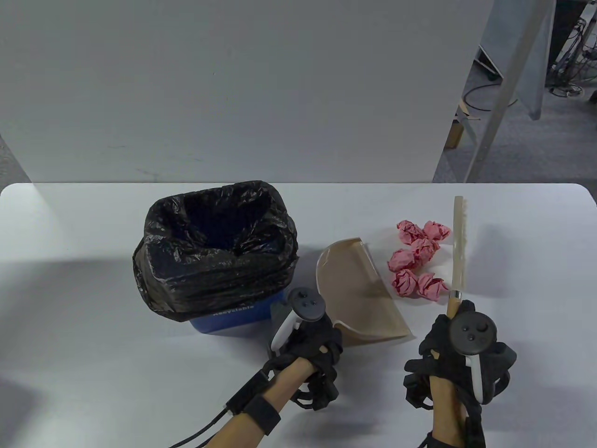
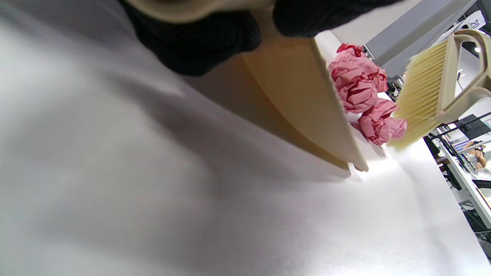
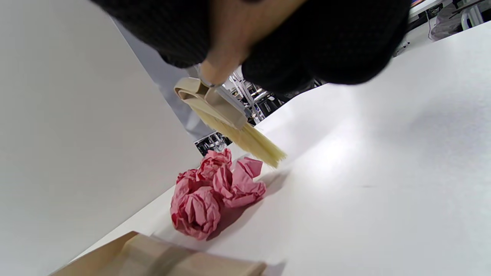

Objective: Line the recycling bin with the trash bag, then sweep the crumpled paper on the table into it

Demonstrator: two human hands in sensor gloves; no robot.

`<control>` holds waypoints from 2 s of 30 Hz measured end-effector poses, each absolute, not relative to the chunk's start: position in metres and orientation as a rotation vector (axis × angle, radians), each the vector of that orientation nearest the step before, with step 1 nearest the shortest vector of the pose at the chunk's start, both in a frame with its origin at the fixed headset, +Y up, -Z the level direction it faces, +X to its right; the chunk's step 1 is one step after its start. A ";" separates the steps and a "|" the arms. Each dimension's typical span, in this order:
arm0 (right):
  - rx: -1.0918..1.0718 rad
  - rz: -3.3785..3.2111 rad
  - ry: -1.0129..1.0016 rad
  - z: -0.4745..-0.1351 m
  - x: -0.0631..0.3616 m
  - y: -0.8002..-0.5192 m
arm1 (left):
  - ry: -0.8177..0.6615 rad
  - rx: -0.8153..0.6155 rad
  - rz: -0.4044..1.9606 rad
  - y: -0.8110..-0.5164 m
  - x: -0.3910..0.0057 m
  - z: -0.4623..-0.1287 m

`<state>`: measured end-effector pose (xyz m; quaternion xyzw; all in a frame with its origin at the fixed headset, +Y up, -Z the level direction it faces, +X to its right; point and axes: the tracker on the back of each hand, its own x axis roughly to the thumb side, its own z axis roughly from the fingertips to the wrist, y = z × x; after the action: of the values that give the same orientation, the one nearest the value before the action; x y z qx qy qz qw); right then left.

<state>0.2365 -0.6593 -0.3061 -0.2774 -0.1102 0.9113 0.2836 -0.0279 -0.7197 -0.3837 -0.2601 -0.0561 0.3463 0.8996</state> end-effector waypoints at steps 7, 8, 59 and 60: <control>-0.695 2.475 -0.185 -0.302 0.224 -0.653 | -0.122 -0.524 0.691 -0.725 -0.028 -0.386; -0.685 2.483 -0.169 -0.302 0.222 -0.652 | -0.121 -0.522 0.694 -0.725 -0.028 -0.385; -0.280 2.052 -0.162 -0.293 0.213 -0.655 | -0.045 -0.504 0.882 -0.730 -0.059 -0.395; -0.303 2.039 -0.186 -0.293 0.216 -0.655 | -0.045 -0.501 0.893 -0.730 -0.060 -0.395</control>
<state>0.2162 -0.6554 -0.2933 -0.1261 -0.0772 0.8469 0.5107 -0.0603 -0.7300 -0.3951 -0.2396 -0.0216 0.4274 0.8715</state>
